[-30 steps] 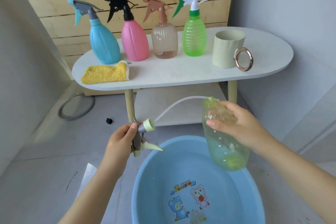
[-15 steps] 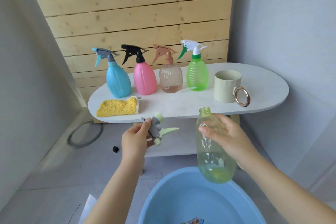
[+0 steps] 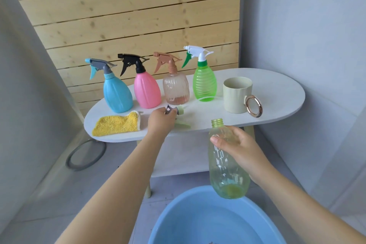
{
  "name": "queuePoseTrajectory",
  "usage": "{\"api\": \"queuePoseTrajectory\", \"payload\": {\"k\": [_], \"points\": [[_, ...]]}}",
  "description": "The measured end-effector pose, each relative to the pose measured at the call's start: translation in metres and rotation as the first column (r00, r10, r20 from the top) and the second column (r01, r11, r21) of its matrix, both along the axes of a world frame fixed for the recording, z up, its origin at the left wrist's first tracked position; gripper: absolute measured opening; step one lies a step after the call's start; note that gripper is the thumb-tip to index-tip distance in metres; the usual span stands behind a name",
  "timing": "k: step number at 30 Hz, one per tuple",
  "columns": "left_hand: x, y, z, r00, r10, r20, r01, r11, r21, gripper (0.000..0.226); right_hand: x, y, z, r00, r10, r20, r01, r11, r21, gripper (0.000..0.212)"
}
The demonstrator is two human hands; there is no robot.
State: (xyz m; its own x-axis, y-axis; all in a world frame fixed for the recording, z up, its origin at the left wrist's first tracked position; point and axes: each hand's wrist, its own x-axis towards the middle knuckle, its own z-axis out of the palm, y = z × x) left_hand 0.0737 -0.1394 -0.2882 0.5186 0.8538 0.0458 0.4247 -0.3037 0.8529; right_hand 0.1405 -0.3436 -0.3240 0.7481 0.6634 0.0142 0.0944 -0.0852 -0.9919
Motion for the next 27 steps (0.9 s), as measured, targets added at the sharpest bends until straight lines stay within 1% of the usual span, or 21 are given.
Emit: {"api": "queuePoseTrajectory", "payload": {"k": [2,3,4,6,8,9,10,11,13,14,16,17,19,21,22,24,26,27], "points": [[0.004,0.006,-0.006,0.998,-0.040,-0.055,0.044,0.996,0.074,0.017,0.001,-0.001,-0.001,1.000,0.000,0.004,0.000,1.000,0.005,0.042],[0.006,0.008,-0.010,0.996,-0.067,-0.054,0.072,0.994,0.087,0.013,0.002,-0.002,-0.003,1.000,-0.001,0.007,0.001,1.000,0.004,0.041],[0.008,0.010,-0.014,0.995,-0.090,-0.053,0.095,0.991,0.095,0.015,0.002,-0.003,-0.004,1.000,-0.002,0.010,0.002,1.000,-0.003,0.041],[0.009,0.008,-0.016,0.989,-0.126,-0.078,0.135,0.983,0.121,0.022,0.003,-0.003,-0.007,1.000,-0.006,0.017,0.006,1.000,-0.023,0.049],[0.006,0.001,-0.014,0.981,-0.164,-0.108,0.183,0.963,0.196,0.016,0.004,-0.004,-0.009,0.999,-0.009,0.033,0.010,0.999,-0.042,0.061],[0.003,-0.002,-0.013,0.975,-0.187,-0.118,0.211,0.946,0.246,0.021,0.004,-0.005,-0.010,0.999,-0.010,0.040,0.012,0.998,-0.054,0.063],[-0.001,-0.007,-0.011,0.970,-0.209,-0.127,0.238,0.925,0.297,0.035,0.003,-0.005,-0.009,0.999,-0.012,0.049,0.015,0.998,-0.059,0.059],[-0.007,-0.014,-0.009,0.964,-0.235,-0.123,0.263,0.904,0.337,0.043,0.003,-0.006,-0.009,0.998,-0.013,0.055,0.016,0.998,-0.056,0.053],[-0.020,-0.035,-0.006,0.942,-0.318,-0.105,0.334,0.869,0.364,0.044,0.003,-0.008,-0.006,0.998,-0.019,0.052,0.021,0.999,-0.034,0.045],[-0.027,-0.047,-0.004,0.925,-0.368,-0.091,0.377,0.867,0.326,0.044,0.002,-0.008,-0.004,0.999,-0.020,0.047,0.021,1.000,-0.021,0.045],[-0.037,-0.070,-0.009,0.878,-0.476,-0.057,0.479,0.867,0.136,0.051,0.001,-0.008,0.000,0.999,-0.011,0.043,0.011,1.000,0.002,0.043],[-0.039,-0.078,-0.012,0.854,-0.519,-0.039,0.520,0.853,0.052,0.057,0.000,-0.007,0.001,0.999,0.003,0.040,-0.004,1.000,0.013,0.042],[-0.039,-0.089,-0.022,0.786,-0.619,0.003,0.619,0.786,0.005,0.065,-0.001,-0.007,0.003,0.999,0.034,0.023,-0.035,0.999,0.039,0.045],[-0.035,-0.094,-0.030,0.724,-0.682,0.100,0.688,0.725,-0.037,0.065,-0.001,-0.006,0.000,0.997,0.080,-0.006,-0.079,0.994,0.078,0.056],[-0.034,-0.094,-0.033,0.716,-0.681,0.152,0.696,0.714,-0.079,0.067,-0.001,-0.006,-0.002,0.994,0.107,-0.028,-0.104,0.990,0.094,0.061],[-0.032,-0.094,-0.037,0.735,-0.641,0.222,0.675,0.723,-0.145,0.071,0.002,-0.006,-0.004,0.984,0.169,-0.047,-0.163,0.981,0.105,0.067],[-0.029,-0.093,-0.041,0.776,-0.581,0.245,0.623,0.766,-0.159,0.065,0.003,-0.008,-0.003,0.981,0.194,-0.019,-0.192,0.979,0.075,0.070],[-0.029,-0.093,-0.043,0.807,-0.542,0.237,0.581,0.799,-0.153,0.059,0.005,-0.009,0.000,0.986,0.165,0.016,-0.166,0.985,0.043,0.071]]}}
